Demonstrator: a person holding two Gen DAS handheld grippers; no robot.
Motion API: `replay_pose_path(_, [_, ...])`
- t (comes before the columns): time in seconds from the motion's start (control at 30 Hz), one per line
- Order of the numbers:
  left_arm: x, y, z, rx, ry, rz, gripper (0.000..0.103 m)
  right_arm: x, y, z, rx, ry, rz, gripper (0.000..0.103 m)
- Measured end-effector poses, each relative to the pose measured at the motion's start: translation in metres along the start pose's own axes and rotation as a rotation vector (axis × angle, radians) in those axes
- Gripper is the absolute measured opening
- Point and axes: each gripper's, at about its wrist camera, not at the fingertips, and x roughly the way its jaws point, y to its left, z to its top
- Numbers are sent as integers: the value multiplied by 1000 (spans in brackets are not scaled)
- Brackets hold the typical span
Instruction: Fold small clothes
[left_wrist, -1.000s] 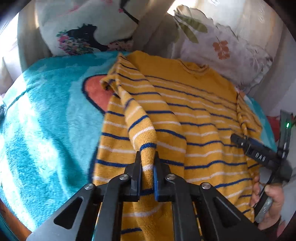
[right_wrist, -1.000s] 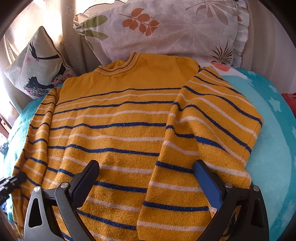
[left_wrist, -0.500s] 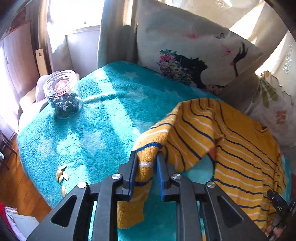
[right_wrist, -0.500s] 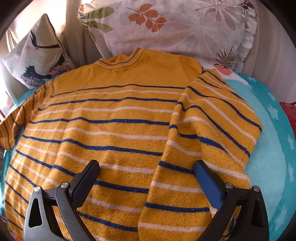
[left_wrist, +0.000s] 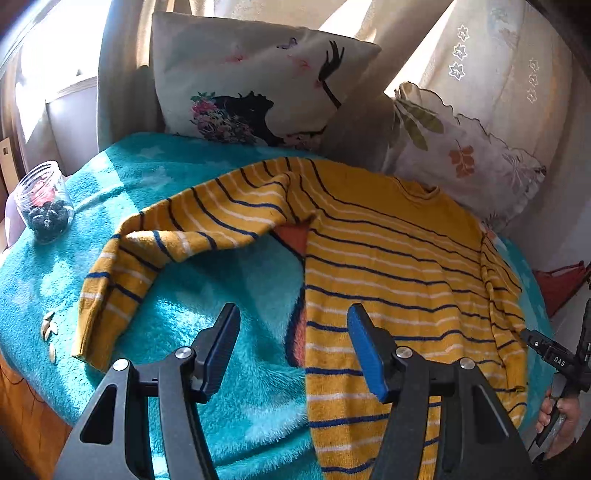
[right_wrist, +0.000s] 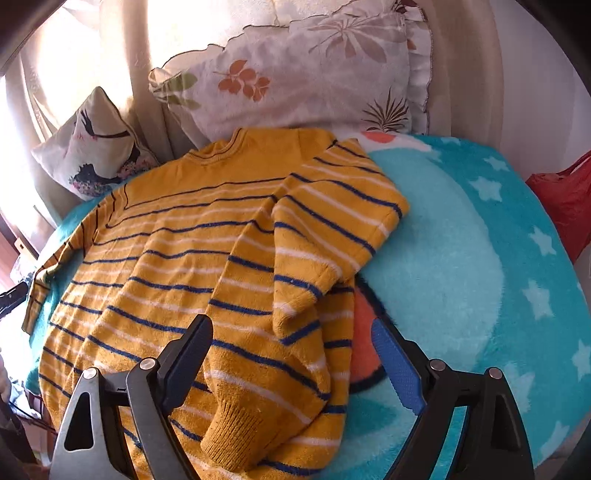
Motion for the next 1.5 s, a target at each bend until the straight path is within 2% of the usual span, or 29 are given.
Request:
replay_pose_path(0.07, [0,-6,-5,9,10,-2,60,5,8,-2,-4,3,-25,87])
replay_pose_path(0.13, [-3,-8,-10,17,8,2,60,-5,24,-9,-79,-48,-95,87])
replay_pose_path(0.27, [0,-8,-18,21,28,26,60,-9,58,-26,-234,-63,0,85])
replay_pose_path(0.3, [3,-9,-19,18,38,27,59,-4,65,-29,-274,-53,-2,78])
replay_pose_path(0.33, [4,-9,-20,15,45,23,59,5,69,-32,-314,-35,-40,72])
replay_pose_path(0.4, [3,-12,-22,21,47,16,60,24,64,-32,-323,10,-103,31])
replay_pose_path(0.43, [1,-14,-23,27,43,20,60,27,54,-30,-276,10,-68,29])
replay_pose_path(0.47, [-1,-14,-23,32,39,27,60,24,40,-24,-213,8,-17,12])
replay_pose_path(0.5, [-3,-14,-23,31,35,33,60,19,26,-18,-153,12,8,9])
replay_pose_path(0.57, [-6,-10,-22,18,28,39,60,-5,-7,-6,-43,-68,23,9])
replay_pose_path(0.67, [-8,-1,-22,-11,30,38,60,-42,-67,10,102,-182,-123,9])
replay_pose_path(0.73, [-6,4,-23,-28,42,36,60,-62,-117,18,211,-238,-335,9])
replay_pose_path(0.8, [-3,6,-26,-48,64,23,60,-66,-161,19,306,-213,-570,17])
replay_pose_path(0.83, [-1,7,-29,-56,78,15,59,-65,-174,16,344,-177,-598,18])
replay_pose_path(0.87, [1,8,-32,-63,94,7,59,-67,-182,9,383,-154,-566,23])
replay_pose_path(0.97, [9,5,-42,-82,144,-27,59,-73,-165,-17,397,-161,-328,57])
replay_pose_path(1.0, [12,3,-47,-89,164,-46,59,-71,-152,-23,378,-148,-238,60])
replay_pose_path(1.1, [20,-3,-60,-113,223,-106,59,-54,-114,-42,349,-75,58,60])
replay_pose_path(1.17, [18,-7,-67,-98,201,-96,60,-41,-87,-53,326,-18,219,60])
replay_pose_path(1.3, [9,-14,-79,-90,179,-102,65,-23,-42,-71,284,36,368,60])
replay_pose_path(1.43, [1,-27,-94,-94,171,-154,70,-21,-11,-87,269,20,434,61])
replay_pose_path(1.5, [-6,-40,-104,-43,139,-121,71,-22,2,-98,268,2,462,61])
